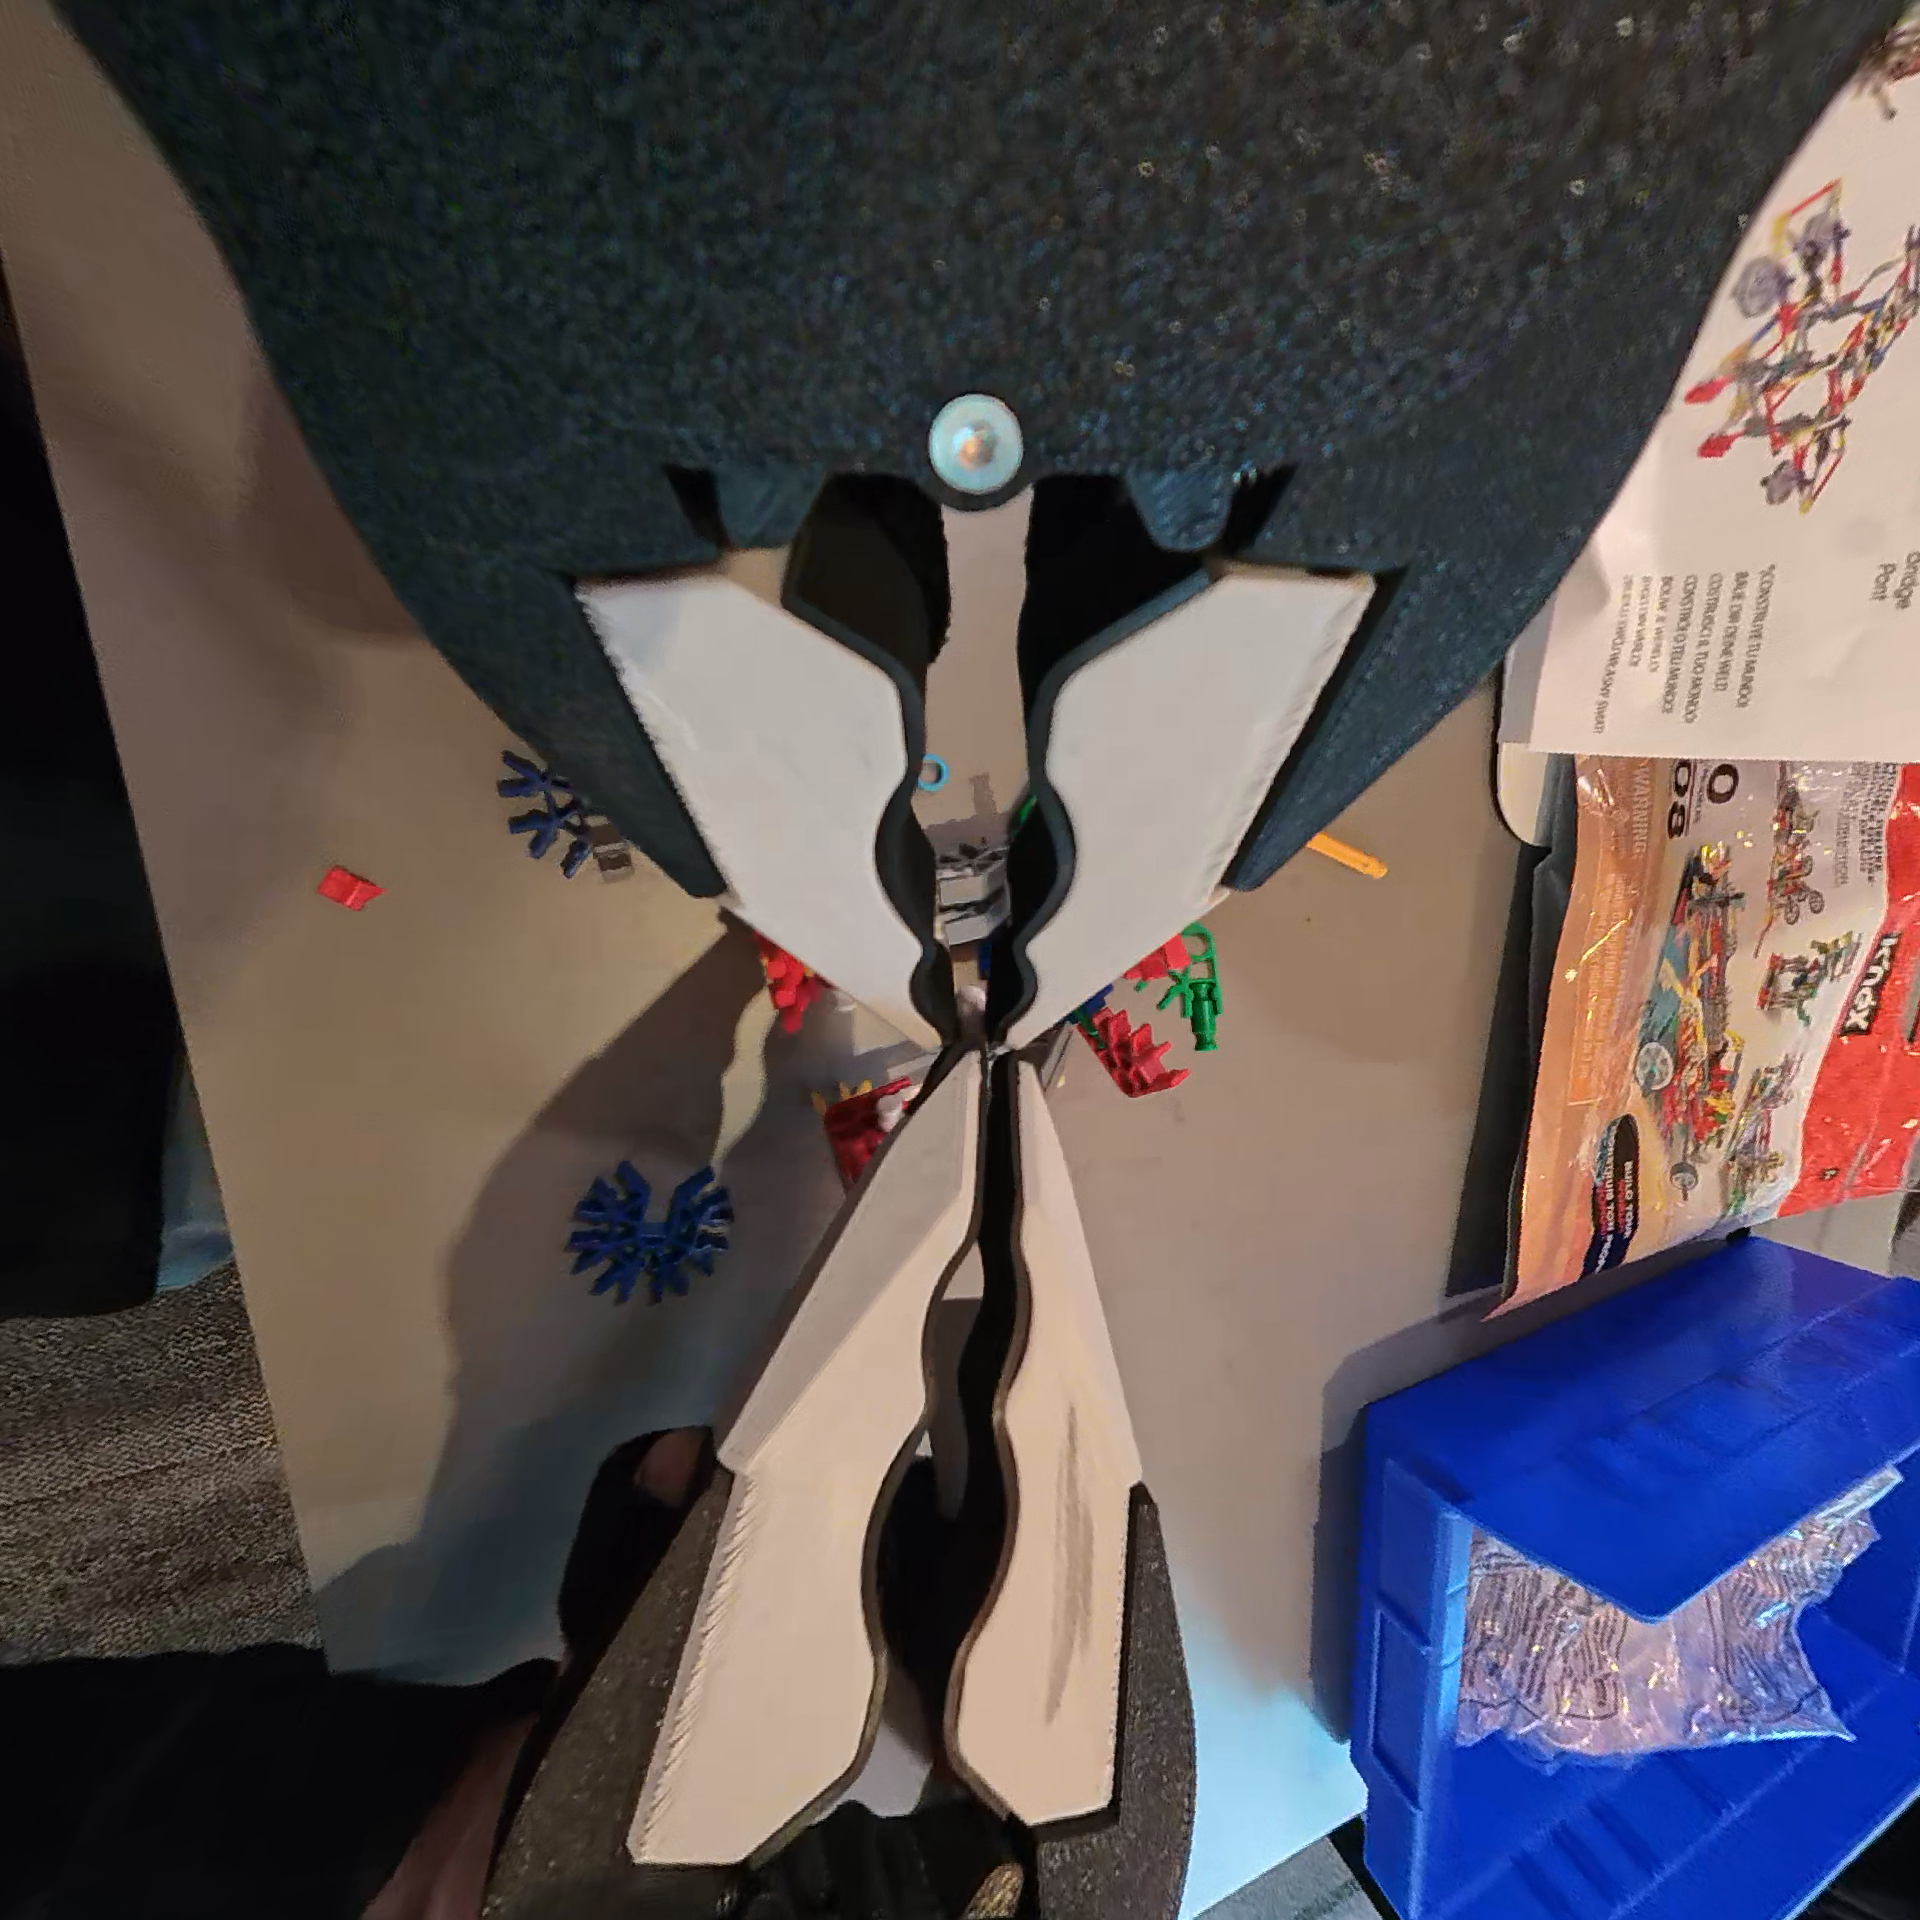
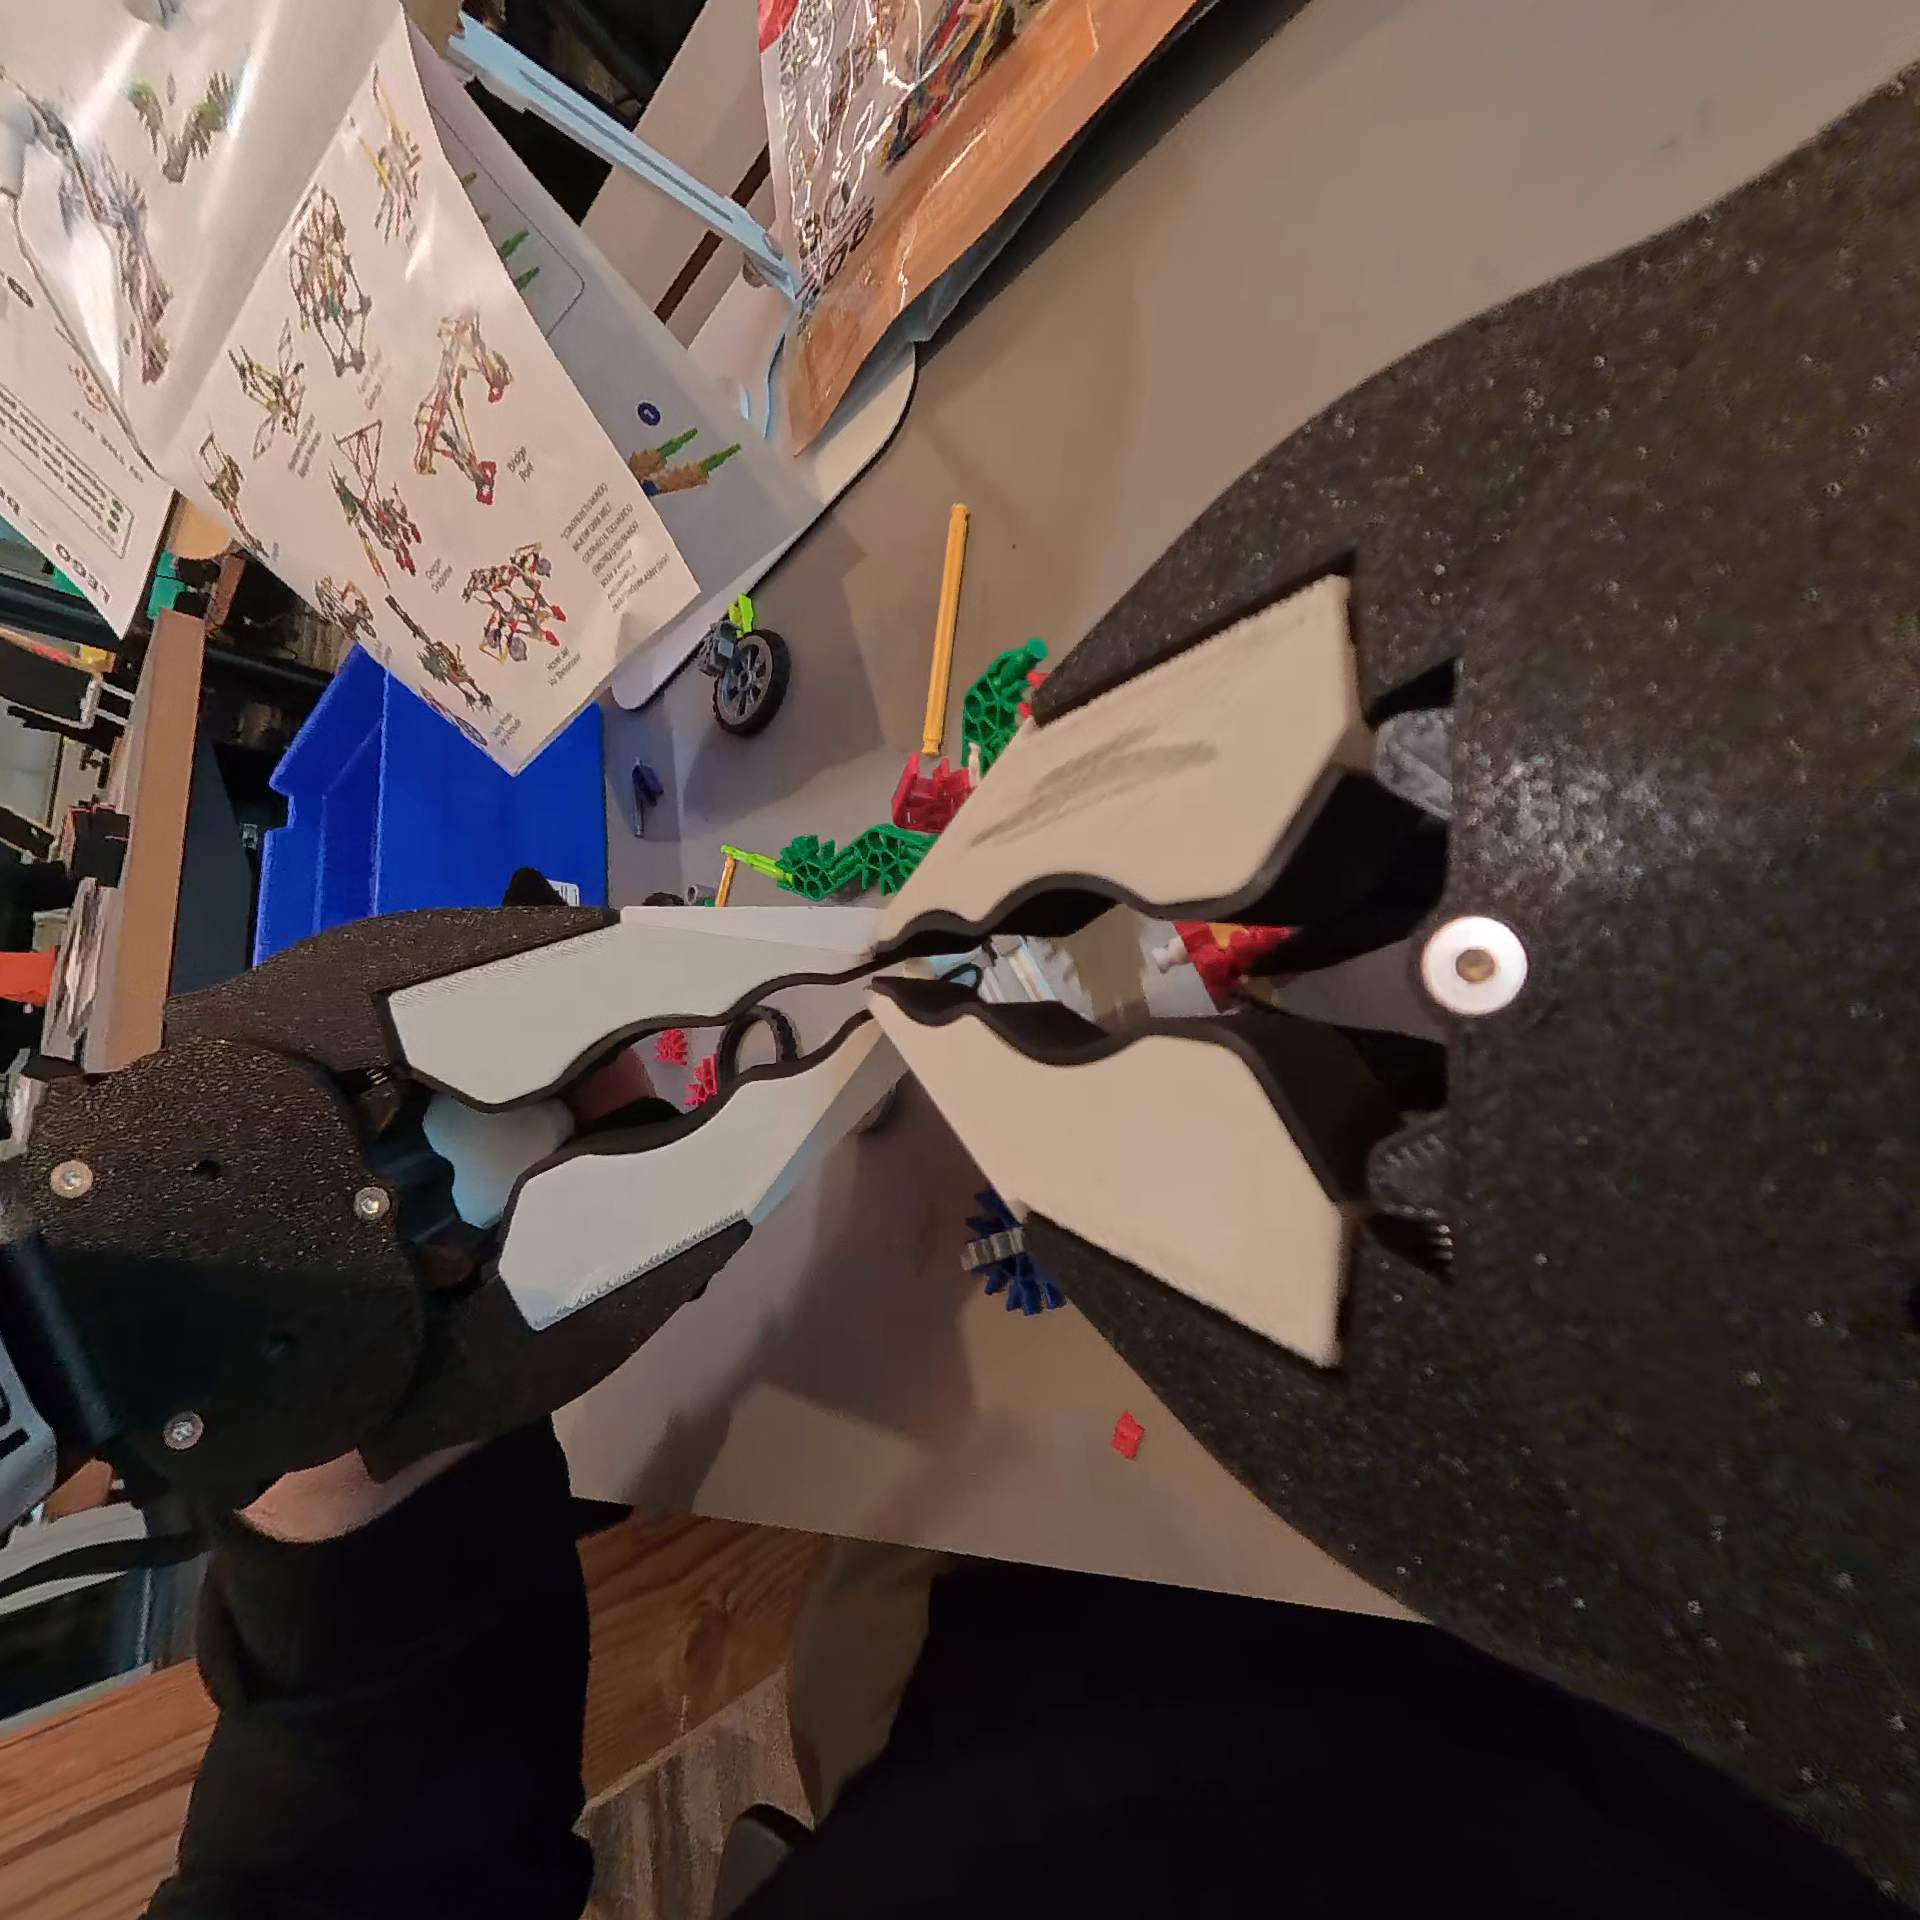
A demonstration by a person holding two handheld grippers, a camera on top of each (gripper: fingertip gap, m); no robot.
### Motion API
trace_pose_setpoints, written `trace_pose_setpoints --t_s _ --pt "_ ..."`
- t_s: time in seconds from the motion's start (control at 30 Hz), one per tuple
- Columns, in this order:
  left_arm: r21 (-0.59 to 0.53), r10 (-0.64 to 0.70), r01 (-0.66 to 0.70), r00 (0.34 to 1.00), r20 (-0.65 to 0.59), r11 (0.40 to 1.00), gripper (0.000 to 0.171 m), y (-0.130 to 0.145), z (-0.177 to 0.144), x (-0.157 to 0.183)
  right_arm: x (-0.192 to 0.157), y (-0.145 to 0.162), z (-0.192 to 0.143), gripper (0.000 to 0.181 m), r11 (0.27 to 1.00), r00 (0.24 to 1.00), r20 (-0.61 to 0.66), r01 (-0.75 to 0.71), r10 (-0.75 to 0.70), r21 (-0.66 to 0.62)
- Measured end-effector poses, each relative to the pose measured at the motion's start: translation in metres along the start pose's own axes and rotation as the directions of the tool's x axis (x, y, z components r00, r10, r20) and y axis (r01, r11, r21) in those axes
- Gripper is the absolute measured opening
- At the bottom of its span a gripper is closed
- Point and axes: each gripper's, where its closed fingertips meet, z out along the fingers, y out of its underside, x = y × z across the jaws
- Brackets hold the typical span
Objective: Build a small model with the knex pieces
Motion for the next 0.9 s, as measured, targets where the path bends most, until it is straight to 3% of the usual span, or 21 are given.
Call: trace_pose_setpoints --t_s 0.37,0.7,0.9 --pt "0.071 -0.075 0.074 0.997 0.003 0.995 0.005 -0.005 -0.002 -0.001 0.0 0.0 -0.006 0.0 0.998 0.999 0.018 -0.041 0.04 0.044" --pt "0.049 -0.065 0.064 0.998 0.024 0.997 0.005 0.0 0.004 -0.002 0.003 0.009 -0.005 0.0 0.998 0.998 -0.002 -0.057 0.057 -0.003" --pt "0.025 -0.007 0.004 0.995 0.103 1.0 0.003 -0.001 0.004 -0.009 0.006 0.012 -0.005 0.018 0.996 0.996 -0.018 -0.084 0.084 -0.031"
